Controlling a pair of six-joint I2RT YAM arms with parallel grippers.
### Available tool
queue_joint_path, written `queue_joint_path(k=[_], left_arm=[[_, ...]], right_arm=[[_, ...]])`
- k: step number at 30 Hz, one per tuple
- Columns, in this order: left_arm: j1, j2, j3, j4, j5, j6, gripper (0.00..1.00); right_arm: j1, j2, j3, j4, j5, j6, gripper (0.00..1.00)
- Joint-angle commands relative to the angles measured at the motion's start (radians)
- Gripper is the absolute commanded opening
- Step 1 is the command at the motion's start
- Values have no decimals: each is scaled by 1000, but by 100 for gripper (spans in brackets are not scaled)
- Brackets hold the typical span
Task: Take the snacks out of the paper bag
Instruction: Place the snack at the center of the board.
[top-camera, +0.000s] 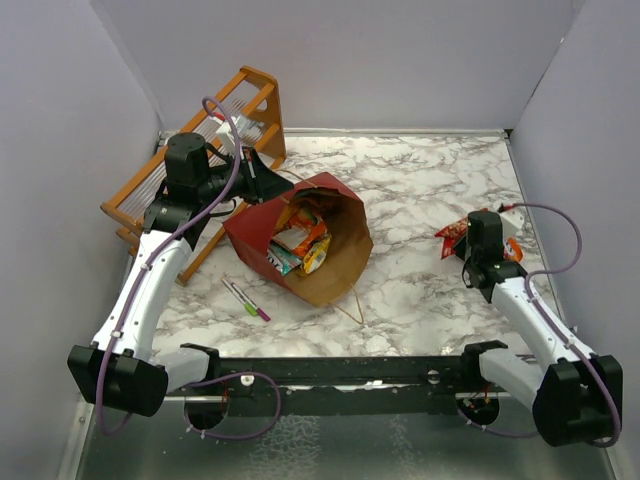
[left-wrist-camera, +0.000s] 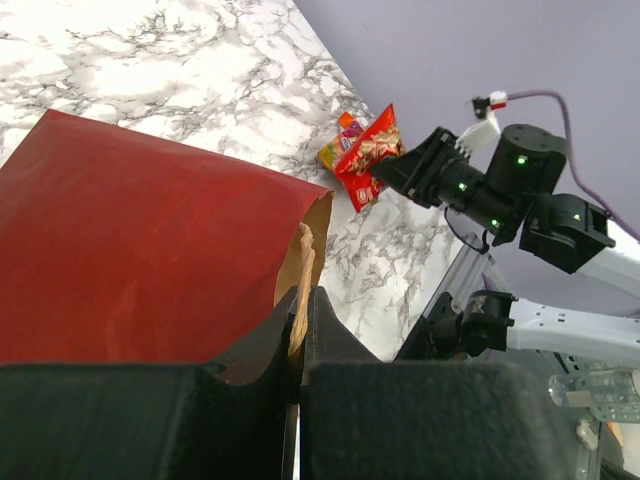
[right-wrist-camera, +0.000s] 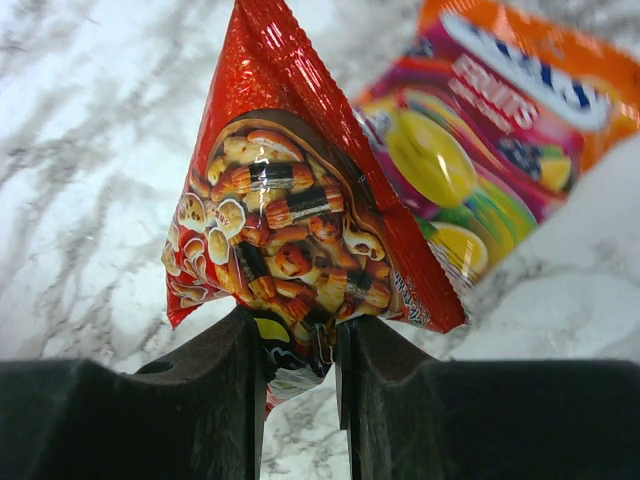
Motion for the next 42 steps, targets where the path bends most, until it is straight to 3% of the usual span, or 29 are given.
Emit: queue_joint_path(k=[1,4,14,22,26,36,39,42], left_arm=[[7,-29,22,1,-3,12,0],[6,-31,26,-10,-2,22,0],[6,-11,57,-28,14,43,0],[6,-10,63,-40,28,53,0],[6,-33,48,-40,25,59,0],[7,-40,20,5,40,27,0],[6,-45,11,13,41,21,0],[6,-49,7,10,39,17,0]], right_arm=[[-148,-37,-89,-36,-195,183,24],[-209,-82,-104,-84,-141,197,24],[-239,-126,-12,-229,178,205,24],[-334,-79,-113,-172,66,284,25],[-411,-12,-149,-81,-61,298,25],[-451,101,-180,214,-406,135,24],[-451,129,-172,230,-473,117,25],[-451,122,-148,147,-415,137,32]])
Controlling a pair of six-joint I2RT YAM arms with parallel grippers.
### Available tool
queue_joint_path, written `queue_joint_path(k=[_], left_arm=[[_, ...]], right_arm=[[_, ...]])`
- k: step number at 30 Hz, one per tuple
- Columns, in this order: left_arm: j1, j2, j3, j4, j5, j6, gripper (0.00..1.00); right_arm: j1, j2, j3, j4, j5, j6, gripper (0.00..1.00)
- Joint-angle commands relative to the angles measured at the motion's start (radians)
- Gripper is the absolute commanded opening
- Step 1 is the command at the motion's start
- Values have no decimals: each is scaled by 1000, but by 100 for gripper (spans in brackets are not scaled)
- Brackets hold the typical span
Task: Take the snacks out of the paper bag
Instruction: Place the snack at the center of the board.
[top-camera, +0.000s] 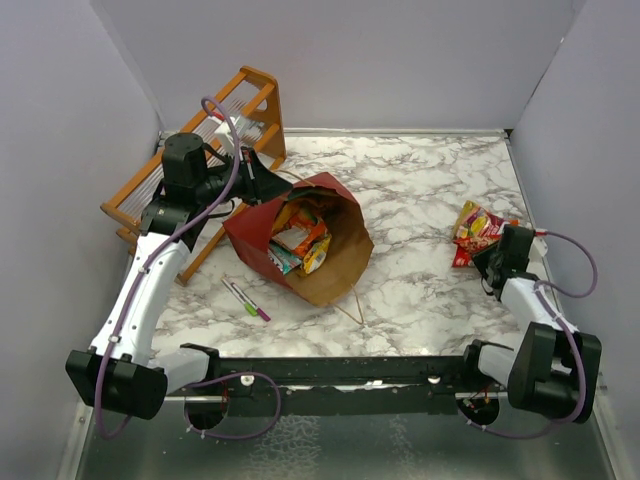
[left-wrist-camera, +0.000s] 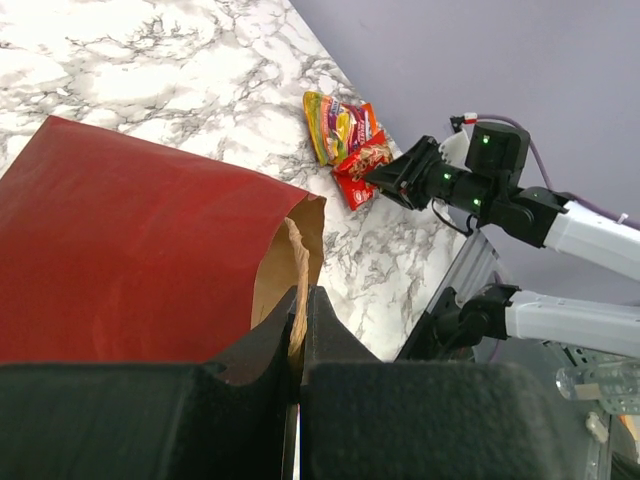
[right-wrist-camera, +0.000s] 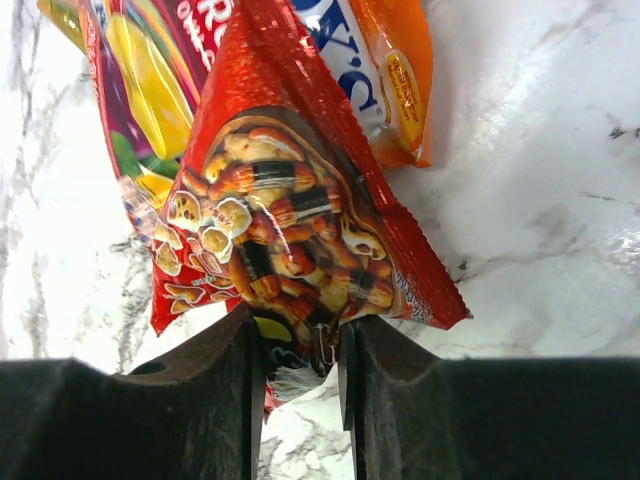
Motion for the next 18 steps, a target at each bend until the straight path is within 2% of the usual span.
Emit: queue_joint_path(k=[1,3,8,10,12,18], left_arm=[[6,-38,-9,32,32,-12,0],[7,-43,-11,31,29,-13,0],[6,-43,-16,29,25,-14,0],[6,-41,-14,30,25,-17,0],[6,-41,-12,30,26,-17,0],[6,-44,-7,18,23,-13,0]], right_arm=[[-3,-17,24,-19,-22,-22,34],[-3,-65,14,-31,18,-28,40],[-3,-147,30,-83,63,-53,78],[-3,-152,71,-108,70,-82,88],[-3,-155,111,-128,42,-117,89],[-3,-159,195,-145,-209,-200,92]])
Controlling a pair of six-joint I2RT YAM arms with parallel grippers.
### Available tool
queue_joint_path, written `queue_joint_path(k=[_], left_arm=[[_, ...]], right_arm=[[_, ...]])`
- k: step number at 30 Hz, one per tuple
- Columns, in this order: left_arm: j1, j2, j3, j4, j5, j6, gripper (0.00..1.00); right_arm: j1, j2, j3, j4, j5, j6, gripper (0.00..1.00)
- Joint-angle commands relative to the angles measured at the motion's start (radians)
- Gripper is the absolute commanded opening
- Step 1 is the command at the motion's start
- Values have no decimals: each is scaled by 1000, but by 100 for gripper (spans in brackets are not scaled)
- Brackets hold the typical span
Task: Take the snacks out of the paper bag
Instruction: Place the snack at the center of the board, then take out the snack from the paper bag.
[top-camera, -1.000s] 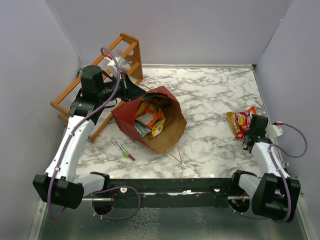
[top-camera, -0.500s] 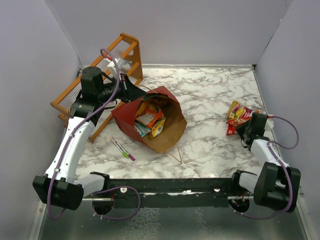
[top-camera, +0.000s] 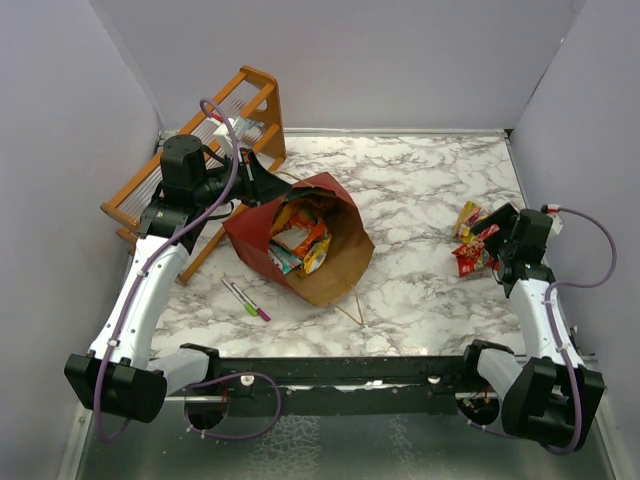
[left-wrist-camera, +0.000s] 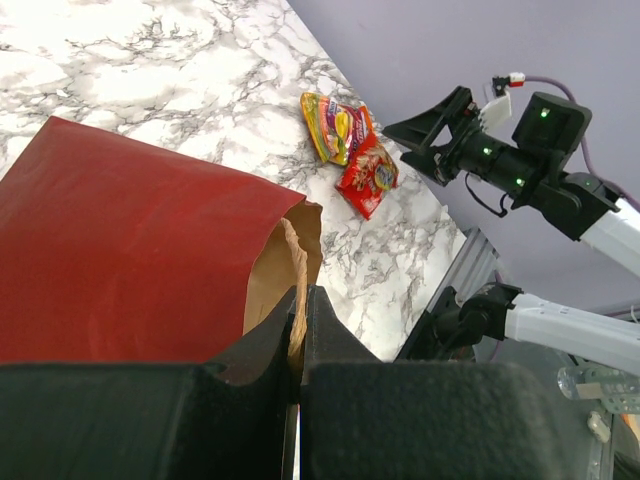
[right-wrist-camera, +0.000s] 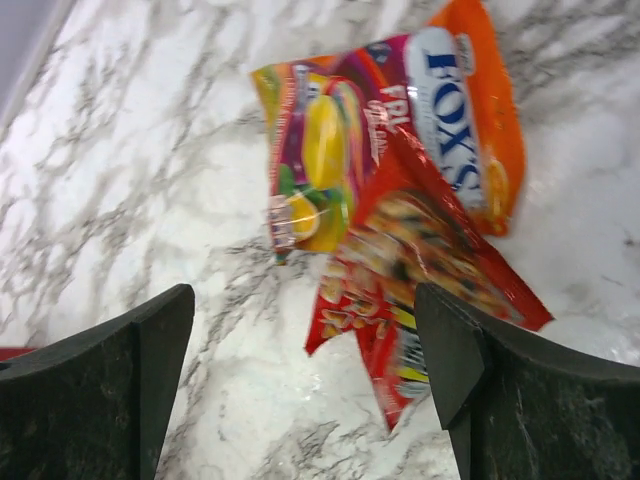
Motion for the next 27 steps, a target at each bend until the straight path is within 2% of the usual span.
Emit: queue_joint_path(k=[1,8,10,14,17,19,21,27], left_arm=[[6,-26,4,16,22,-4,0],[6,-23,4,14,21,-6,0],[7,-21,4,17,21,-6,0],[6,-19,6,16,19,-7,0],[6,-18,1,22,16,-9,0],[6,-17,-2,30,16,-13,0],[7,-14,-4,34,16,-16,0],[6,-1,5,34,14,-17,0]], right_arm=[[-3,-17,75,-29,-183,-80,93],[-3,-8,145,-88,-215,-74,99],[-3,5,139,-42,-349,-100,99],[-2,28,102,135,-775,-129,99],[20,-8,58,289,-951,-80,98],[92,-2,77,292,-992,-106,98],[219,-1,111,254,-979,-180,98],[648,-76,168,126,-700,-340,94]])
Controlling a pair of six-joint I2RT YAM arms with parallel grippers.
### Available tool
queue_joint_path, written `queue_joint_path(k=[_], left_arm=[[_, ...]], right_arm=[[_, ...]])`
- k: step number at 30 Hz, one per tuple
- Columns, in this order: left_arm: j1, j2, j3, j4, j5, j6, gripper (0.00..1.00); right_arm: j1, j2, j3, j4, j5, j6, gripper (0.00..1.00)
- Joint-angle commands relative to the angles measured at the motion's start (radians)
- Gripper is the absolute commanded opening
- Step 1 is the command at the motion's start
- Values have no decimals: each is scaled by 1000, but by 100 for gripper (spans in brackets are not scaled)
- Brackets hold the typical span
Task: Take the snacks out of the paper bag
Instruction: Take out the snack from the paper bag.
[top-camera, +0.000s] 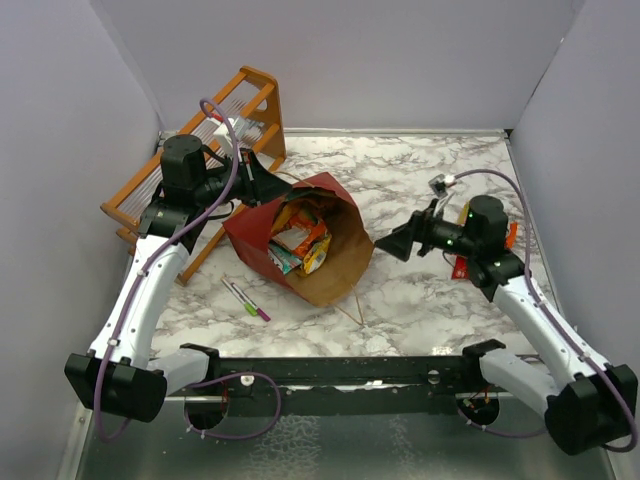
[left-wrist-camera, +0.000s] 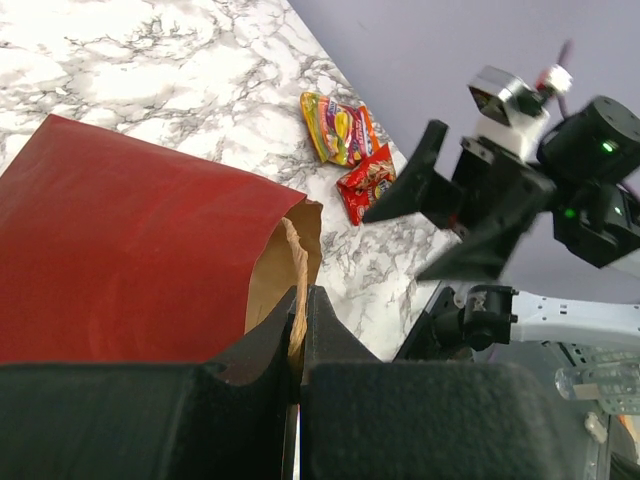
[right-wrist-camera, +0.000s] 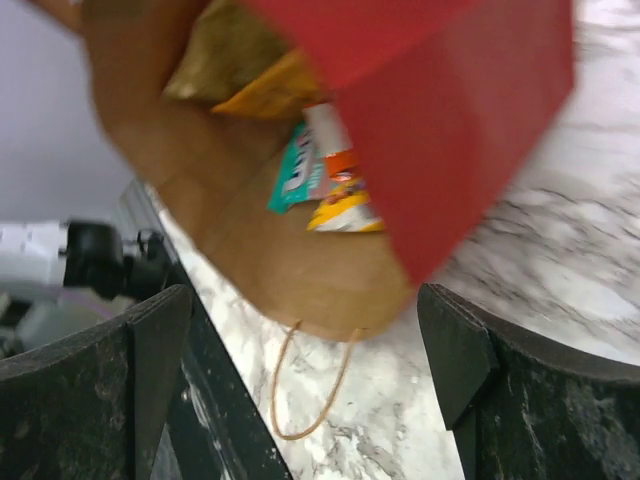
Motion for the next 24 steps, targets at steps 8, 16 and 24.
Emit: queue_joint_path(k=[8,16,24], left_arm=[[6,-2,0,27,3,-13,0],[6,-23,-4,9,-7,-16,0],[7,-36,-29,14,-12,-21,0]], right_arm=[[685,34,118,-159,873,-12,86],[919,286,183,-158,1254,170,82],[944,409,211,-134,1392,312,67]])
